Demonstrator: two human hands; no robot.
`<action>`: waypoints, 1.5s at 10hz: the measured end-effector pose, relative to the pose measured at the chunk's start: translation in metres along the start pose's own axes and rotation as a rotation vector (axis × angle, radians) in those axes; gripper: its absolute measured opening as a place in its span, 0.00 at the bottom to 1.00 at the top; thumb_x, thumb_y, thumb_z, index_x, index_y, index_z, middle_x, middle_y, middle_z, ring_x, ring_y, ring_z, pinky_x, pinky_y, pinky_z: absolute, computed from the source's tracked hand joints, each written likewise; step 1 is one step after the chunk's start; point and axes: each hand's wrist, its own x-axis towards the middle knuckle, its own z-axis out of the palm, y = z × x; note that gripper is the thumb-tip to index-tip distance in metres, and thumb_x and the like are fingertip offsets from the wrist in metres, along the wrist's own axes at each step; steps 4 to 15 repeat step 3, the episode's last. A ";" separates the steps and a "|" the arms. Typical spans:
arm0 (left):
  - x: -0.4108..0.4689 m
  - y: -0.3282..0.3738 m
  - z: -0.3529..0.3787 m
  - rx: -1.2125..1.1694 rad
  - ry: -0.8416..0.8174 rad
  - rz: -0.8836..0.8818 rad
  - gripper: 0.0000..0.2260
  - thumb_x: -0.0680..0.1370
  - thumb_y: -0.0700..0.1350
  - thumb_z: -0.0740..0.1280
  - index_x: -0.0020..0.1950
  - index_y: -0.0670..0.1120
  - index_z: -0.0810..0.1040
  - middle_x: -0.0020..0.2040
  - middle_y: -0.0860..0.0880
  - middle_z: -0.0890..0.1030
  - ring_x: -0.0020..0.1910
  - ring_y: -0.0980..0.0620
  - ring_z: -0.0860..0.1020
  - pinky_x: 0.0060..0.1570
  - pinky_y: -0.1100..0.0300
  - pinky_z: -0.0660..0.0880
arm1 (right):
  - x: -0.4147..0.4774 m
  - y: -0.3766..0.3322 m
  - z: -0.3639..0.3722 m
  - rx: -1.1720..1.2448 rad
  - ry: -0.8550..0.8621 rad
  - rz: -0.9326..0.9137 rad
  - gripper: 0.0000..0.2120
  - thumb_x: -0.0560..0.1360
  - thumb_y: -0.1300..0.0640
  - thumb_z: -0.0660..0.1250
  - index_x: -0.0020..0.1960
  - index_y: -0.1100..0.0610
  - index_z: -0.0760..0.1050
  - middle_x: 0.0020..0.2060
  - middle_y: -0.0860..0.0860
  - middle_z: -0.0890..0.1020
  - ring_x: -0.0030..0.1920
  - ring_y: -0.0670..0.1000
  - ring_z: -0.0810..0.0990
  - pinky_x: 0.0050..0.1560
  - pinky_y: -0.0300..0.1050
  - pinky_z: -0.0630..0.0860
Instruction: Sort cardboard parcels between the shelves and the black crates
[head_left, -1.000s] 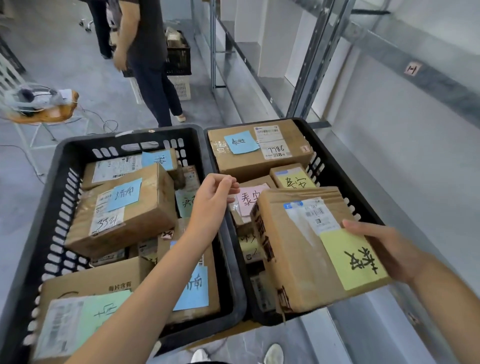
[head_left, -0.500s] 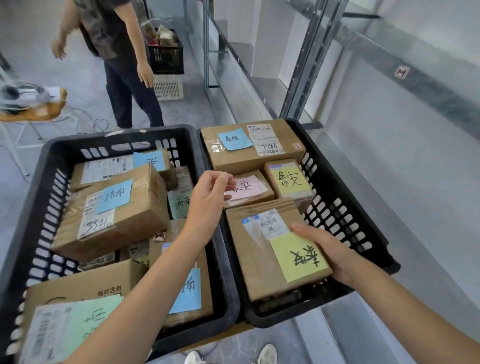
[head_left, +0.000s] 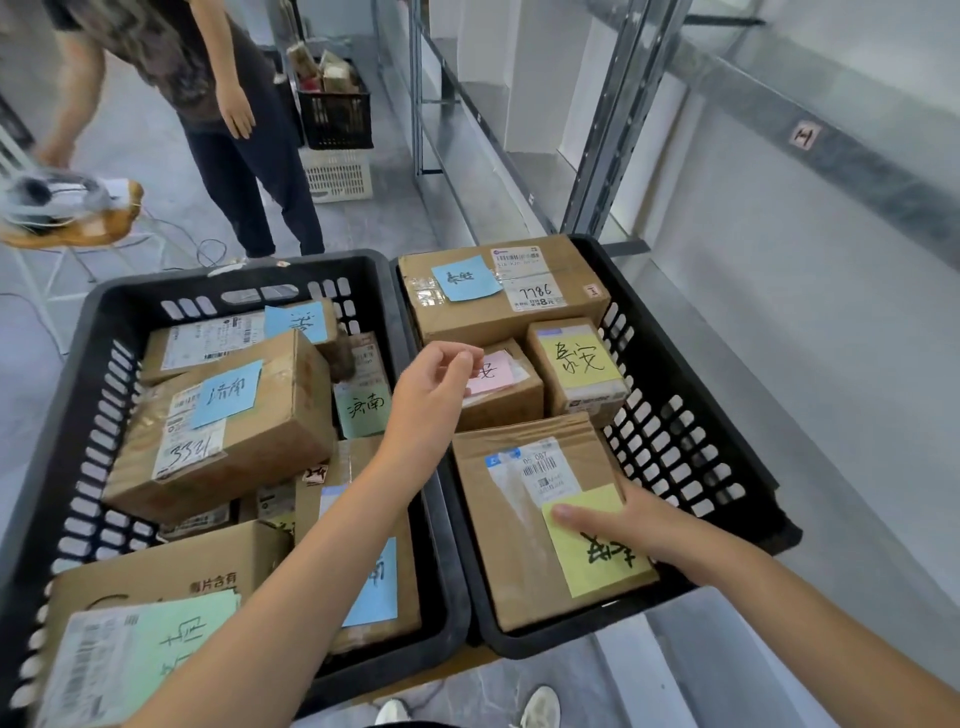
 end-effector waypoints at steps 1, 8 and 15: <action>-0.008 0.002 0.009 0.110 -0.065 0.049 0.10 0.82 0.41 0.61 0.55 0.52 0.81 0.52 0.58 0.83 0.53 0.63 0.78 0.53 0.68 0.74 | -0.003 -0.006 -0.007 -0.037 0.073 -0.068 0.39 0.62 0.22 0.66 0.67 0.40 0.72 0.56 0.38 0.82 0.54 0.40 0.81 0.54 0.40 0.78; -0.029 -0.005 0.021 0.372 -0.177 0.245 0.13 0.83 0.43 0.62 0.66 0.48 0.77 0.62 0.57 0.78 0.60 0.67 0.72 0.56 0.81 0.62 | 0.010 -0.022 -0.008 -0.078 0.573 -0.320 0.26 0.77 0.37 0.62 0.70 0.49 0.70 0.64 0.44 0.72 0.64 0.42 0.71 0.56 0.38 0.67; -0.029 -0.005 0.021 0.372 -0.177 0.245 0.13 0.83 0.43 0.62 0.66 0.48 0.77 0.62 0.57 0.78 0.60 0.67 0.72 0.56 0.81 0.62 | 0.010 -0.022 -0.008 -0.078 0.573 -0.320 0.26 0.77 0.37 0.62 0.70 0.49 0.70 0.64 0.44 0.72 0.64 0.42 0.71 0.56 0.38 0.67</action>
